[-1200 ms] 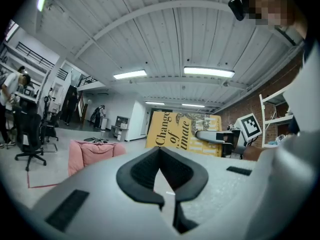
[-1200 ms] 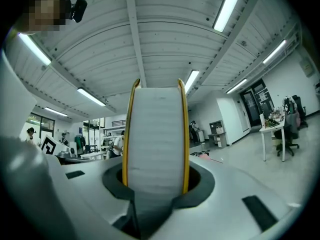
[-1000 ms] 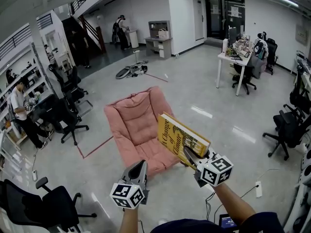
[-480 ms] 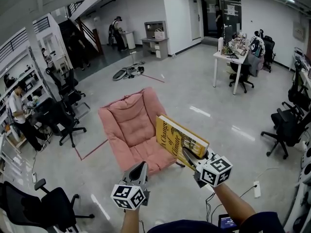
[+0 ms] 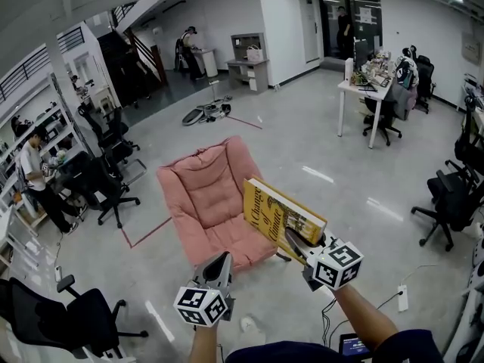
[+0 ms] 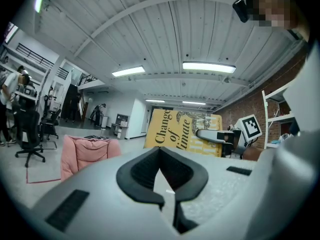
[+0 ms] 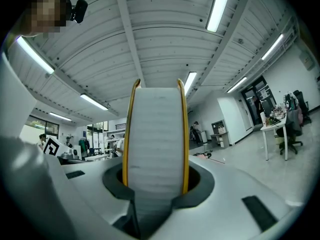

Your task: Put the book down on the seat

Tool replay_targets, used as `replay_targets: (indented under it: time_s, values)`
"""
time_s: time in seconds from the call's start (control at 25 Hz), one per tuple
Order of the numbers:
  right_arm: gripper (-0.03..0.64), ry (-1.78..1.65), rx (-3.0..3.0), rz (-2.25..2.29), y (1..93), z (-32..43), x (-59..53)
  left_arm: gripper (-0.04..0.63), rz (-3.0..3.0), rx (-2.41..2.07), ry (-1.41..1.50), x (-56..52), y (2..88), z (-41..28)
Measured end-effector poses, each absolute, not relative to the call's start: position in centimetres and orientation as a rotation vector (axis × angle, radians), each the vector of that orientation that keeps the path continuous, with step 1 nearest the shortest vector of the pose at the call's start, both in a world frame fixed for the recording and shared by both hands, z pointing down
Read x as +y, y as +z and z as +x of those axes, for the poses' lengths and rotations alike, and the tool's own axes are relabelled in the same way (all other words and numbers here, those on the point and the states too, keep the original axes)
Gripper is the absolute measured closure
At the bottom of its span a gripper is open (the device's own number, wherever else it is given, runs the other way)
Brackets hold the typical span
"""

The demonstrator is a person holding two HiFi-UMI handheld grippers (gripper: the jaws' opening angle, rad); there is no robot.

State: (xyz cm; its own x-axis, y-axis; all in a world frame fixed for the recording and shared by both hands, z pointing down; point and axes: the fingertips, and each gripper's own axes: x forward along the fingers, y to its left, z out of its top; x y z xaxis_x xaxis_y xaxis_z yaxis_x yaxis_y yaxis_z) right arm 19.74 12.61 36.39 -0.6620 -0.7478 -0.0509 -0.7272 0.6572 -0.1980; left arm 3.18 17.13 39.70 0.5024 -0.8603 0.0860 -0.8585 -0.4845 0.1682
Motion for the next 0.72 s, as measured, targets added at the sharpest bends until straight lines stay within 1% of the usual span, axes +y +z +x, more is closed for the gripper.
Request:
replay_targets:
  time_s: [0.72]
  values:
    - [0.466, -0.274, 2.756, -1.219, 37.2, 19.1, 7.9, 0.591, 2.539, -1.474, -0.011, 12.7, 40.2, 2.6]
